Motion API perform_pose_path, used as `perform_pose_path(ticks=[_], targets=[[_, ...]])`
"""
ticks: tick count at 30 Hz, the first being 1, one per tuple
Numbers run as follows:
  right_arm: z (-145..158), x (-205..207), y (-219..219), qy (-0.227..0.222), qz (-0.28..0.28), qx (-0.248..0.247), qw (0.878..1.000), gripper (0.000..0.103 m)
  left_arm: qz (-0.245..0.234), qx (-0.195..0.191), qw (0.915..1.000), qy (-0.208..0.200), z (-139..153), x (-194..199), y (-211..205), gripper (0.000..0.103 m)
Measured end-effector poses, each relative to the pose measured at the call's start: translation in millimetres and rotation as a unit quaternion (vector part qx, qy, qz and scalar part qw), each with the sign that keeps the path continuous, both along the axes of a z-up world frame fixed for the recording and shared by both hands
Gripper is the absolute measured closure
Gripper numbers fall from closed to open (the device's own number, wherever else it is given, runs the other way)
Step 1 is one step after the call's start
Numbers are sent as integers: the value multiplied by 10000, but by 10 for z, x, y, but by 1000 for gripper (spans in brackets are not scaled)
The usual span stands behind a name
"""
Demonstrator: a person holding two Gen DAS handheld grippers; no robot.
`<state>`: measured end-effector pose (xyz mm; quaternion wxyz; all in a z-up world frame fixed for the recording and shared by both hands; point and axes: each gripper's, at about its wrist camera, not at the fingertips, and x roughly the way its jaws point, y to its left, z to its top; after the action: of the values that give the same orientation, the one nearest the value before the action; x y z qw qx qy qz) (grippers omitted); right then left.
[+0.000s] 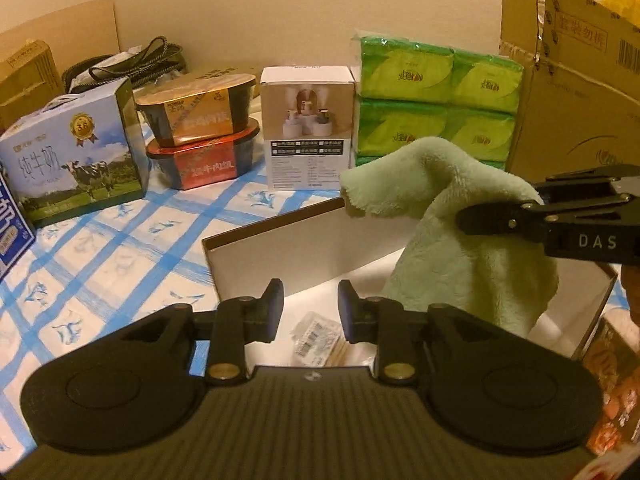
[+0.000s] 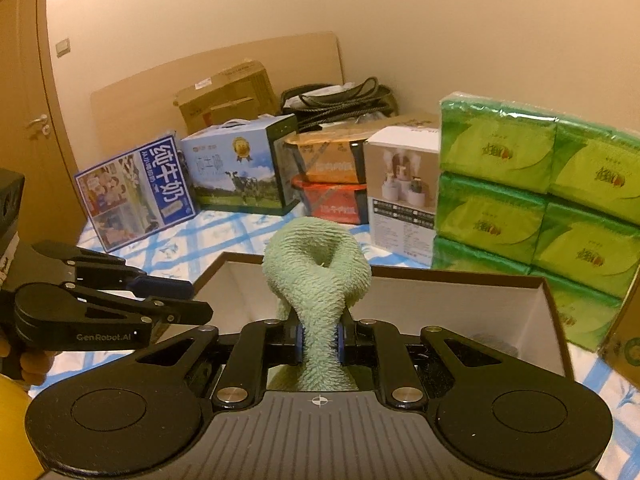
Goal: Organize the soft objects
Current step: 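Lower the green towel and beige stocking into the box and open both tools, then withdraw both tools from the box toward the remaining bed items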
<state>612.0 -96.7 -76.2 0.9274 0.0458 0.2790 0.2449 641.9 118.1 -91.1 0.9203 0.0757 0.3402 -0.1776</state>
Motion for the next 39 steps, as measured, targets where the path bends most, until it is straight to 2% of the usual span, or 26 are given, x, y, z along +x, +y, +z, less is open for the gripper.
perform_pose_path(ticks=[2, 4, 5, 6, 8, 16, 23, 32, 39], targets=[[-2, 6, 25, 17, 16, 65, 10000, 89, 28, 16, 10000, 21, -4, -12, 30, 77], [-4, 21, 48, 58, 67, 200, 9998, 82, 49, 7, 10000, 62, -21, -24, 66, 77], [-4, 30, 55, 86, 48, 255, 9996, 68, 64, 32, 9999, 72, -29, -35, 77, 77], [-6, 32, 63, 103, 26, 320, 9994, 48, 81, 74, 9999, 84, -43, -42, 85, 77], [14, 13, 65, 27, 63, 465, 9989, 41, 76, 84, 9999, 111, -57, -61, 99, 77], [-71, 7, 119, 465, 153, 62, 9988, 41, 99, 118, 9998, 137, -60, -136, 120, 77], [-142, -102, 51, 613, 105, -68, 9980, 41, 156, 85, 9998, 118, -2, -200, 123, 77], [23, -341, -68, 606, 30, -24, 9982, 40, 459, -13, 9988, 167, 136, -424, 298, 77], [247, -668, -265, 522, -148, 73, 9985, 40, 929, -252, 9951, 206, 357, -828, 630, 77]])
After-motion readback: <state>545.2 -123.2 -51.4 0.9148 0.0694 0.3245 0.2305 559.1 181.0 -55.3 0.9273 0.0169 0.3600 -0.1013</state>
